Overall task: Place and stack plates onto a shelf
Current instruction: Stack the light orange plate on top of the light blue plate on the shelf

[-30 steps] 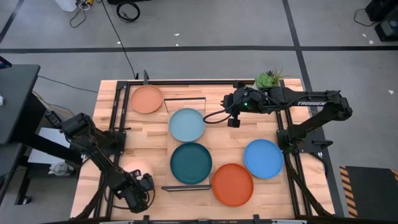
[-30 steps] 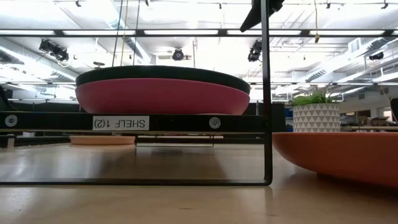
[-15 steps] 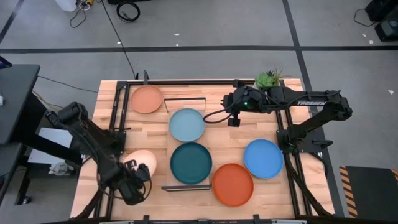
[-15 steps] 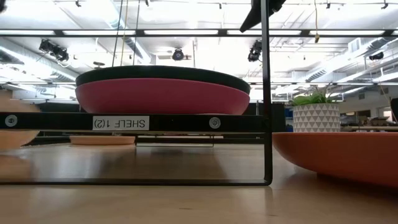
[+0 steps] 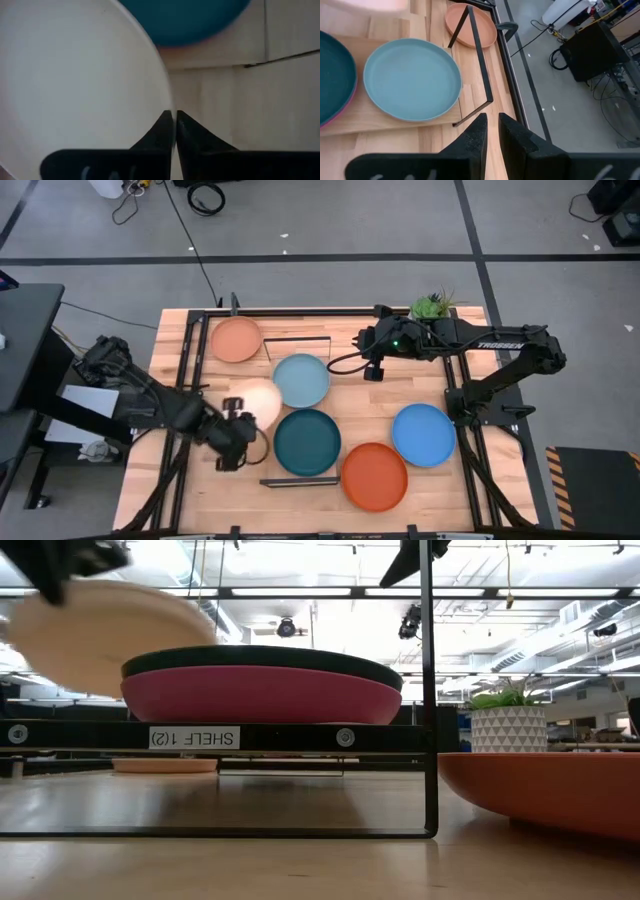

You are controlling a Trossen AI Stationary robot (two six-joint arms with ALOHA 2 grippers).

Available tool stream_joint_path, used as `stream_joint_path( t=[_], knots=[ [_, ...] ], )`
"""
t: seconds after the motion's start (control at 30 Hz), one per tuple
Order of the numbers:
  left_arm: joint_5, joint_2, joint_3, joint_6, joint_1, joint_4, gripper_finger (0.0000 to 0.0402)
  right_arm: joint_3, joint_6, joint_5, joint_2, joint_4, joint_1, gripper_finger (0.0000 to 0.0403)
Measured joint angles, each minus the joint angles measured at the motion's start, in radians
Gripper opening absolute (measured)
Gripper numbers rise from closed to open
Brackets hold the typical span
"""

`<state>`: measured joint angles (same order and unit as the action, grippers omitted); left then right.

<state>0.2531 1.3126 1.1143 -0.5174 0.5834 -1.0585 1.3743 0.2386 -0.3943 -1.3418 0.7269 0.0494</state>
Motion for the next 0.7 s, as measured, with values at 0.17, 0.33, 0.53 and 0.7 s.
stream_joint_path(
  t=[0.17,0.33,0.53,0.7],
  knots=[
    [0.018,0.004,0.000,0.338,-0.160,0.071,0.0014,0.000,0.000,0.002,0.000,0.015,0.000,0.0052],
    [0.002,0.004,0.000,0.628,-0.299,0.141,0.0014,0.000,0.000,0.003,0.000,0.033,-0.002,0.0052],
    [-0.083,0.019,-0.001,0.914,-0.436,0.229,0.0014,0.000,-0.061,0.003,0.000,0.033,-0.002,0.0052],
    [-0.140,0.068,-0.001,1.062,-0.527,0.257,0.0014,0.000,-0.079,0.003,0.010,0.057,-0.016,0.0052]
  ],
)
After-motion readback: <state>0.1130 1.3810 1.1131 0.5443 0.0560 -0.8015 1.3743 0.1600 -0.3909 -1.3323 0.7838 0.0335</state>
